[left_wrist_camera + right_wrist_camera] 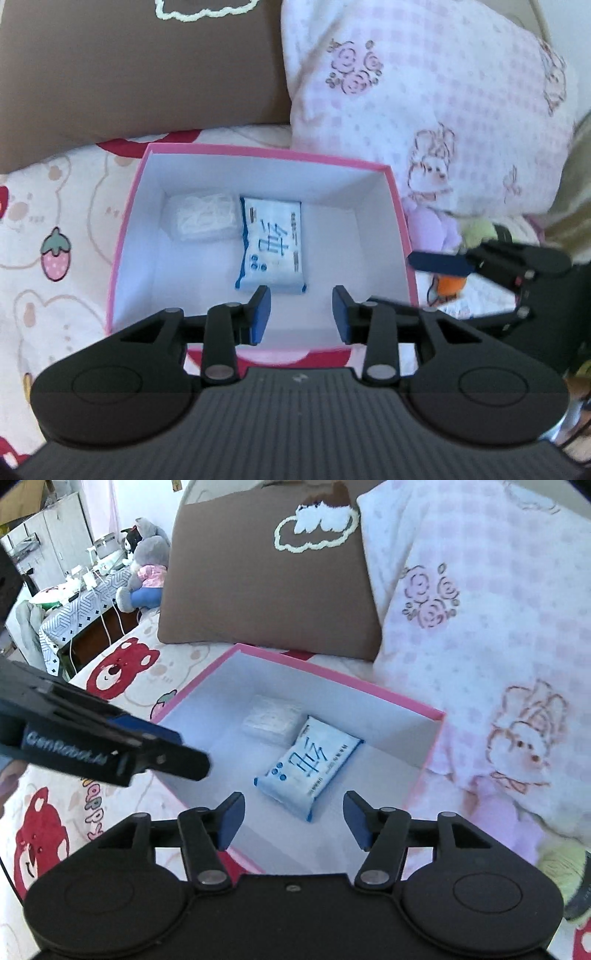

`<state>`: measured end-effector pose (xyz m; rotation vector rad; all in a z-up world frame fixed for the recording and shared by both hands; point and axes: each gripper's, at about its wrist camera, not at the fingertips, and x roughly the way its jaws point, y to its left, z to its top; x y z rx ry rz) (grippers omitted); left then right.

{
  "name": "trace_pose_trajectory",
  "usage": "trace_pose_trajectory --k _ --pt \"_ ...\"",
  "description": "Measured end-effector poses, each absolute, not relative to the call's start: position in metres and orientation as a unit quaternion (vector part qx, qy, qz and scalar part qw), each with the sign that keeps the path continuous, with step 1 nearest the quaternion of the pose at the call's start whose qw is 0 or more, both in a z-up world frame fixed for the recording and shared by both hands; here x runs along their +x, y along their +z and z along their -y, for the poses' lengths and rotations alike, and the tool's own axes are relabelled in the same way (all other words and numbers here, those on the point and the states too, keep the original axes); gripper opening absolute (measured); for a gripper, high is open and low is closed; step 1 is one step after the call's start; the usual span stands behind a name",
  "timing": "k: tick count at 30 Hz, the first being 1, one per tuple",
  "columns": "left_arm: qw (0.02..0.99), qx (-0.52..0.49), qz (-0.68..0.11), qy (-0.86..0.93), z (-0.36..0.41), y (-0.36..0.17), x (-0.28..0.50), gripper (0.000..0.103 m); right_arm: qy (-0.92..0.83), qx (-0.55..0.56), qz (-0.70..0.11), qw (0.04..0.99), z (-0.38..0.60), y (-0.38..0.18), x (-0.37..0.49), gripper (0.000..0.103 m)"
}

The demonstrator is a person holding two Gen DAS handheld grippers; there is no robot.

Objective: Organize objects
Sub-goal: 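Move the left tool back toward the white tissue pack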

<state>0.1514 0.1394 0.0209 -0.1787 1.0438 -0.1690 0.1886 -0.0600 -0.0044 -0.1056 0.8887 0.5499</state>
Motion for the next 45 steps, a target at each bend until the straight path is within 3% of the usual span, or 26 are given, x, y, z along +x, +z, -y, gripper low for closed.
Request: trace_pose_trajectory --k 17,21,23,34,45 --pt "0.867 -0.016 -0.485 -0.114 -0.127 0.066 0.085 0.054 0.249 -0.063 -0.398 0.881 0.076 0.045 0.111 0.072" --pt "0.862 -0.019 -0.493 -0.116 -0.124 0.070 0.073 0.057 0.260 -0.067 -0.394 0.879 0.085 0.056 0.091 0.082" --pt "0.859 -0.021 -0.496 -0.124 -0.121 0.073 0.066 0.059 0.270 -0.077 -0.389 0.877 0.090 0.062 0.078 0.082" --pt "0.853 0.021 -0.492 -0.173 -0.081 0.101 0.017 0.059 0.268 -0.081 -0.379 0.882 0.135 0.086 0.025 0.082" --pt "0.829 0.037 -0.512 -0.221 -0.043 0.084 0.001 0.059 0.236 -0.065 -0.390 0.888 0.181 0.066 -0.002 0.082"
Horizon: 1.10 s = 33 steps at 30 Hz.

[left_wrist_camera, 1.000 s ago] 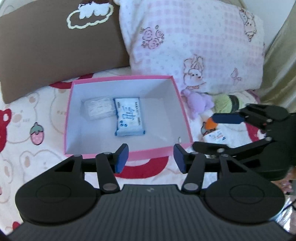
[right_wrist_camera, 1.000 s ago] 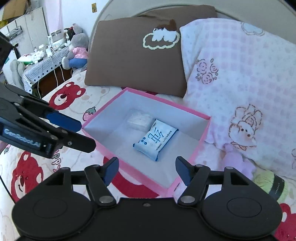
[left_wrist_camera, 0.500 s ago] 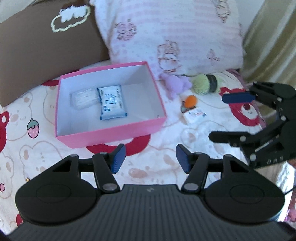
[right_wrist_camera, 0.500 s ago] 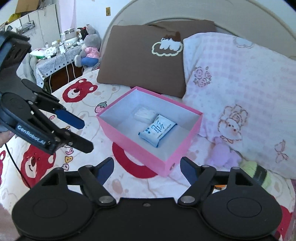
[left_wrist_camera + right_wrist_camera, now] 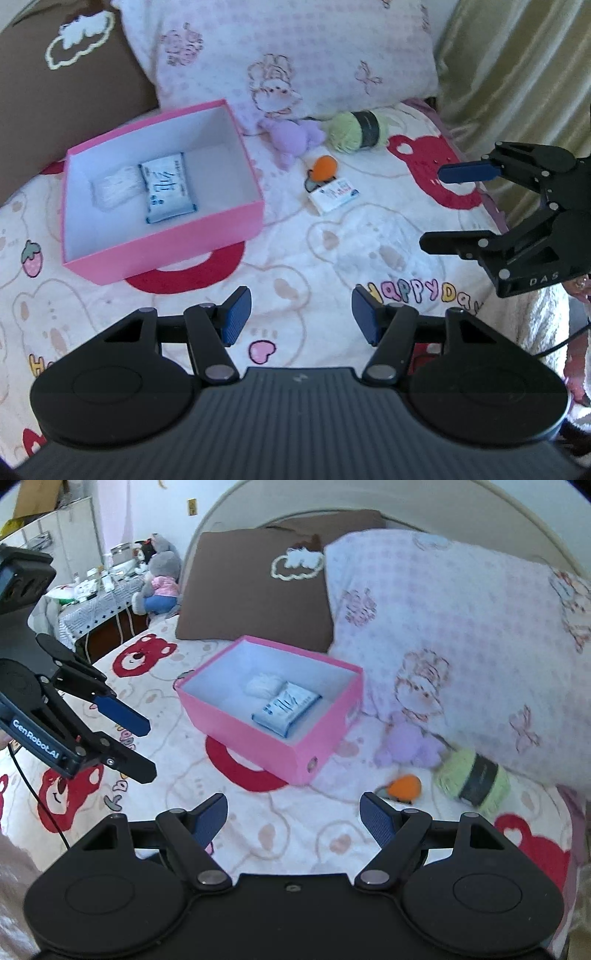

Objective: Organize objects
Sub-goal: 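Move the left tool back toward the white tissue pack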

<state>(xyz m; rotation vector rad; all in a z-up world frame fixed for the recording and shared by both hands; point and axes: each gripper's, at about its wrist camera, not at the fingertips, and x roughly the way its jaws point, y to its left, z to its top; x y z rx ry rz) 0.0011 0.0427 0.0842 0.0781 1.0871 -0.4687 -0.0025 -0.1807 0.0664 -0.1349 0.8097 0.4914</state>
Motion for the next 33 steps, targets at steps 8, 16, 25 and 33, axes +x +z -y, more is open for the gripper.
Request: trace_pose_trajectory --k 8,16,25,33 --pt "0.821 0.037 -0.517 -0.240 -0.021 0.062 0.008 0.059 0.231 -0.037 -0.387 0.892 0.209 0.039 -0.008 0.082" --pt "0.821 0.049 -0.511 -0.250 0.005 0.030 0.017 0.059 0.192 -0.080 -0.361 0.909 0.215 -0.011 -0.006 0.088" --pt "0.820 0.001 -0.513 -0.255 0.029 -0.020 0.048 0.059 0.170 -0.116 -0.361 0.909 0.213 -0.062 0.021 0.088" --pt "0.831 -0.042 -0.486 -0.268 0.032 -0.046 0.071 0.059 0.165 -0.084 -0.337 0.923 0.227 -0.084 0.037 0.088"
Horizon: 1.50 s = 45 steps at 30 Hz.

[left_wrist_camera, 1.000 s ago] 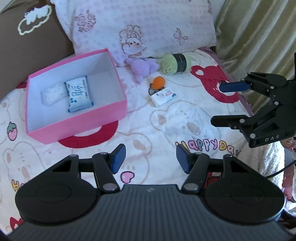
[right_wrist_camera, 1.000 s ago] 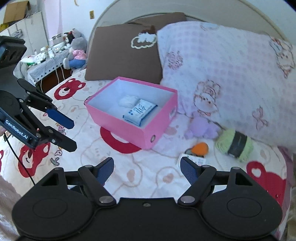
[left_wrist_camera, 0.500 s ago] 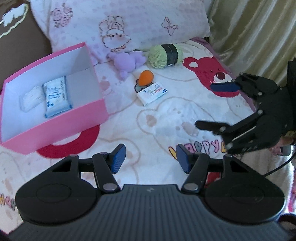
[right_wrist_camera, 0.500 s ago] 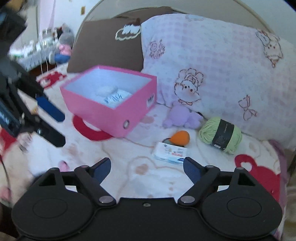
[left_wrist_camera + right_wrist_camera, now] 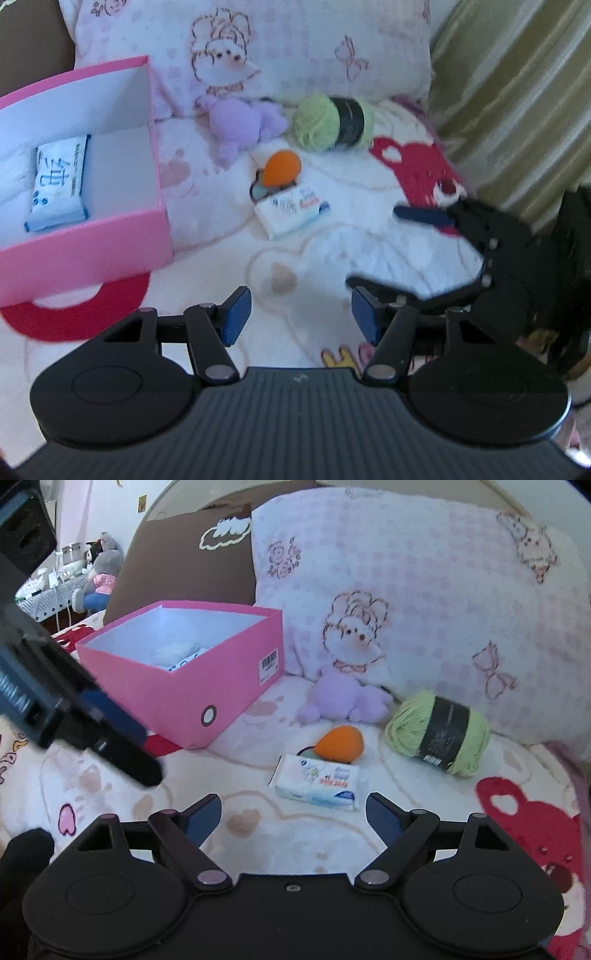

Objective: Organize objects
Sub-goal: 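Move the left tool back toward the white tissue pack, then close the left gripper on the end of the white tissue pack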

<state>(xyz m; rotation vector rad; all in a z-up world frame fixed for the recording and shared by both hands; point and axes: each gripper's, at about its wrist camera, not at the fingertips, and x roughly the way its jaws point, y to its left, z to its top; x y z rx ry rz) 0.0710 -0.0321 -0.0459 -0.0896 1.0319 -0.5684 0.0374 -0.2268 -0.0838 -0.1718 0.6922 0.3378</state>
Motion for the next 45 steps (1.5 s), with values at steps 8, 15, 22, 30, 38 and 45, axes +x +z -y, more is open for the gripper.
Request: trace_pose_trajectory --k 8,15,22,30,38,45 --pt "0.859 -0.011 -0.451 -0.244 0.059 -0.064 0.086 0.059 0.151 -0.136 -0.351 0.914 0.220 -0.105 0.069 0.088" --pt "0.834 -0.120 -0.485 -0.233 0.045 -0.089 0.110 0.059 0.155 -0.083 -0.385 0.906 0.220 -0.126 0.095 0.088" --pt "0.854 -0.124 -0.456 -0.215 0.059 -0.101 0.120 0.059 0.122 -0.048 -0.373 0.918 0.219 -0.145 0.096 0.088" --pt "0.852 -0.153 -0.462 -0.192 0.076 -0.130 0.139 0.058 0.059 -0.065 -0.340 0.936 0.221 -0.162 0.094 0.088" --pt "0.874 -0.110 -0.448 -0.150 0.084 -0.141 0.138 0.055 0.061 -0.060 -0.333 0.939 0.221 -0.168 0.097 0.088" --pt "0.860 -0.141 -0.455 -0.182 0.087 -0.145 0.140 0.039 0.069 -0.060 -0.325 0.941 0.219 -0.170 0.099 0.087"
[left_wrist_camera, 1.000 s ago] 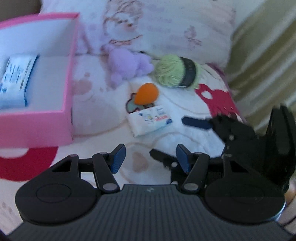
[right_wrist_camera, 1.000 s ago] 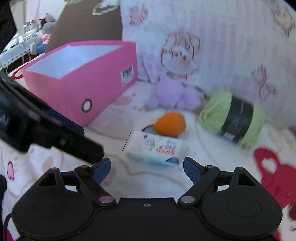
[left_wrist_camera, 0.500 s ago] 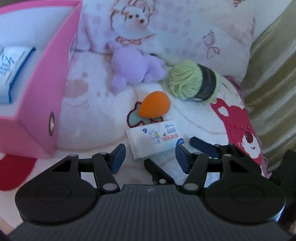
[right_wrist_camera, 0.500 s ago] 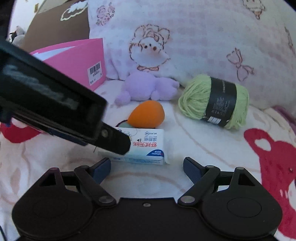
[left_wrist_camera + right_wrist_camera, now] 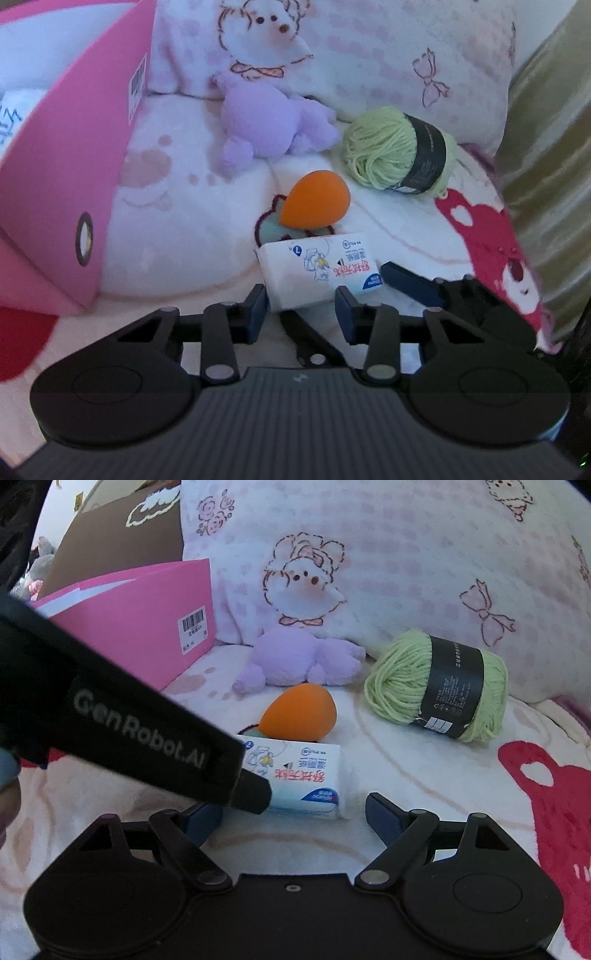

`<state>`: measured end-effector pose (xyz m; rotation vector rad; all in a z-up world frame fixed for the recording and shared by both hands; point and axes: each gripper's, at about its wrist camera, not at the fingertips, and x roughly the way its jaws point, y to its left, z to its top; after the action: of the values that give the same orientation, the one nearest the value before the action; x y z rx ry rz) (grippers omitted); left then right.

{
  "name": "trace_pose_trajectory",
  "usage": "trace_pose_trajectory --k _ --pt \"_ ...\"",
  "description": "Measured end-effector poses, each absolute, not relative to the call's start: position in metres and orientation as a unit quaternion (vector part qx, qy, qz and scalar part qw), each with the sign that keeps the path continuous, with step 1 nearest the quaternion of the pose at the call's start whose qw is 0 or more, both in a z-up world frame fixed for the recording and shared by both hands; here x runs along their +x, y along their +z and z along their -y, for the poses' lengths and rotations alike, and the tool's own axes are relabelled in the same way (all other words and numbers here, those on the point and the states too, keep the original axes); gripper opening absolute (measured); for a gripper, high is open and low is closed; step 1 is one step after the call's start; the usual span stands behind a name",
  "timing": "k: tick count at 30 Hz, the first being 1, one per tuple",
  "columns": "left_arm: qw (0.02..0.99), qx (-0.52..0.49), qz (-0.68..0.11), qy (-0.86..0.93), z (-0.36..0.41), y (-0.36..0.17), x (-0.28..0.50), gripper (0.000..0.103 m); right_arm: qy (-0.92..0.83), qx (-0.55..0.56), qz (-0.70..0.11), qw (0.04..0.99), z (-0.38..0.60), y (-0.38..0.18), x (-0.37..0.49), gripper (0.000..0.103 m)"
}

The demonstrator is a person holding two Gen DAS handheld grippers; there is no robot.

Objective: Organize objects
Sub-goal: 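Close the left gripper on the end of the white tissue pack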

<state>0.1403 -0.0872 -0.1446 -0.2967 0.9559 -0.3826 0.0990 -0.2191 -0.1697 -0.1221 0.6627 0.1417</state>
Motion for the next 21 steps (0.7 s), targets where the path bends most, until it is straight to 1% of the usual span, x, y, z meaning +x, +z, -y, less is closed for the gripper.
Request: trace_pose_trajectory --k 3,4,5,7,9,12,15,18,21 --pt "0.850 -0.166 -0.462 -0.190 0.086 -0.146 0.139 0.037 0.075 -0.055 -0.324 0.942 0.219 -0.167 0.098 0.082" --pt "0.847 -0.168 -0.466 -0.190 0.086 -0.146 0.138 0.035 0.078 -0.056 -0.325 0.941 0.219 -0.166 0.097 0.079" --pt "0.847 -0.165 -0.469 -0.189 0.086 -0.145 0.136 0.032 0.081 -0.058 -0.326 0.940 0.217 -0.165 0.095 0.078" --pt "0.847 -0.156 -0.479 -0.168 0.087 -0.143 0.133 0.031 0.092 -0.059 -0.328 0.938 0.213 -0.160 0.089 0.072" --pt "0.847 -0.128 -0.493 -0.150 0.092 -0.143 0.131 0.031 0.110 -0.069 -0.329 0.935 0.206 -0.156 0.080 0.072" --pt "0.837 -0.127 -0.510 -0.151 0.092 -0.142 0.128 0.031 0.119 -0.090 -0.334 0.931 0.203 -0.151 0.075 0.074" --pt "0.825 -0.130 -0.527 -0.158 0.091 -0.140 0.125 0.031 0.127 -0.053 -0.367 0.920 0.212 -0.148 0.077 0.079" --pt "0.825 -0.132 -0.528 -0.154 0.089 -0.138 0.123 0.032 0.128 -0.047 -0.371 0.919 0.217 -0.148 0.078 0.081" --pt "0.825 -0.140 -0.524 -0.159 0.086 -0.139 0.123 0.036 0.124 -0.041 -0.367 0.921 0.218 -0.150 0.082 0.085"
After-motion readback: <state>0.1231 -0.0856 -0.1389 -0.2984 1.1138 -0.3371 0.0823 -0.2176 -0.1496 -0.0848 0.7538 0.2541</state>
